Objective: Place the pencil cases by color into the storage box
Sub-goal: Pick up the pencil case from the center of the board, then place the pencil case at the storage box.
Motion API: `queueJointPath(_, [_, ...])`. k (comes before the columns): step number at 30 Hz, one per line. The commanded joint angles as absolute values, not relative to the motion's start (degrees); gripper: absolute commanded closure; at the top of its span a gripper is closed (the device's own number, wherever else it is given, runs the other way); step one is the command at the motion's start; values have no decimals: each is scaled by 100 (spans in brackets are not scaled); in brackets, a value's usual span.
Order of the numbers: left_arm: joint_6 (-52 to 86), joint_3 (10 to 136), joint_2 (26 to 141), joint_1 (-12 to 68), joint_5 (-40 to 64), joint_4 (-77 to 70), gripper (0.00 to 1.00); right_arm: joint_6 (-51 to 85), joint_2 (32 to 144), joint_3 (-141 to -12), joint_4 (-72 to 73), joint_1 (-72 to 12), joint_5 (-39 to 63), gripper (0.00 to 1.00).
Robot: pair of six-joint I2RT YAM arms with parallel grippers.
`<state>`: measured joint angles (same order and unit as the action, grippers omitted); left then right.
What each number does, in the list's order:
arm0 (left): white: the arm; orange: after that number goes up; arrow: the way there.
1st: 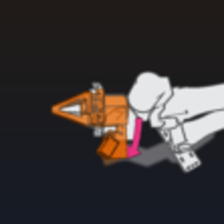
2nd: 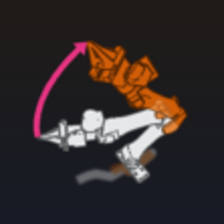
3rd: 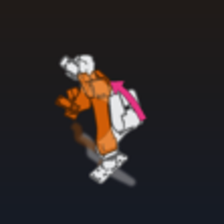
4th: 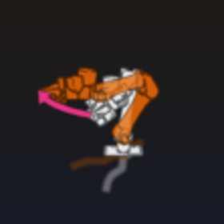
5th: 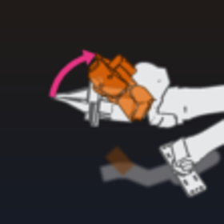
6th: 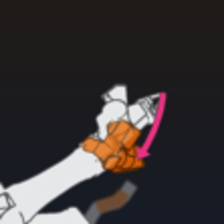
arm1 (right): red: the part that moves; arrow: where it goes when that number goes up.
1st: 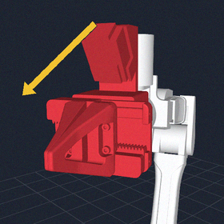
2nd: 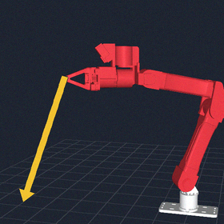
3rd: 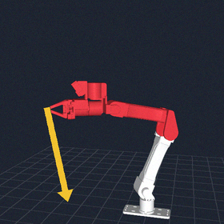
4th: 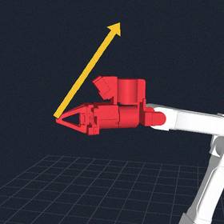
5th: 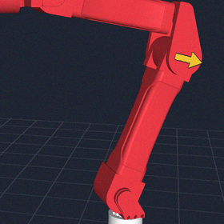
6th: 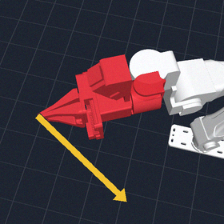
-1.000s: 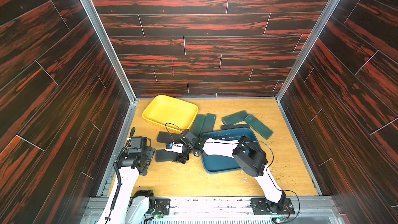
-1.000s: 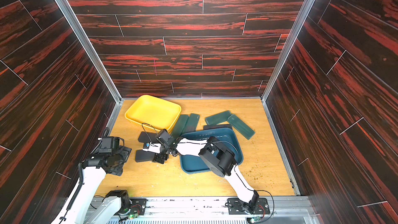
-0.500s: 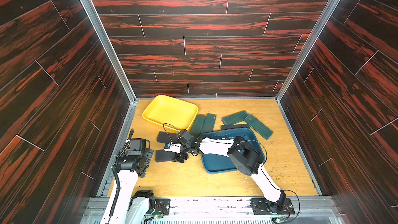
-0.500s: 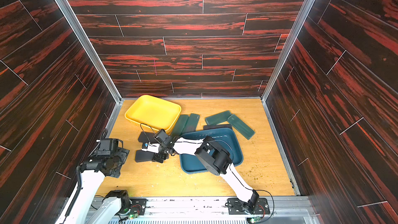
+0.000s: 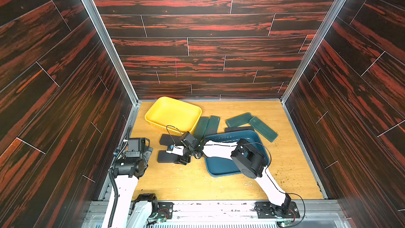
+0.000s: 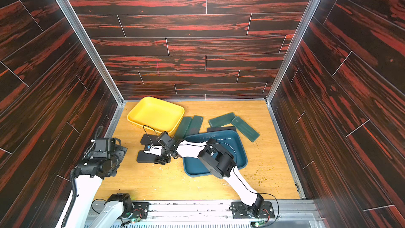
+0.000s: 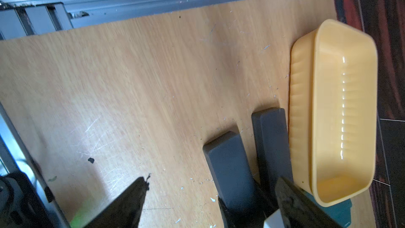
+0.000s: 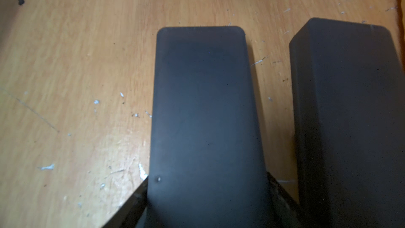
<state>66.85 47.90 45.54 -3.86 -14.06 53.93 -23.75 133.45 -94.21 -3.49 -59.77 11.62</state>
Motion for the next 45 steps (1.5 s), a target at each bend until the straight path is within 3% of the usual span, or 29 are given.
queueJointPath(1, [6355, 5173, 4634, -416, -1822, 5608, 7, -2045, 13212, -9255, -338, -6002, 1337, 40])
queueJointPath(11, [5493, 6074, 5180, -413, -1460, 5181, 5, -1304, 12766, -9180, 110, -5993, 1192, 41])
queueJointPath(26, [3708, 7471, 6109, -413, -109, 4864, 3, 318, 11566, -8781, 483, -5538, 739, 41])
queueJointPath(32, [3166, 7760, 6221, -322, 123, 4771, 0, 837, 10908, -8542, 108, -5200, 35, 41])
queueJointPath(45, [2655, 7702, 6784, 1248, -852, 4298, 0, 1440, 8711, -7020, -843, -4248, -891, 41])
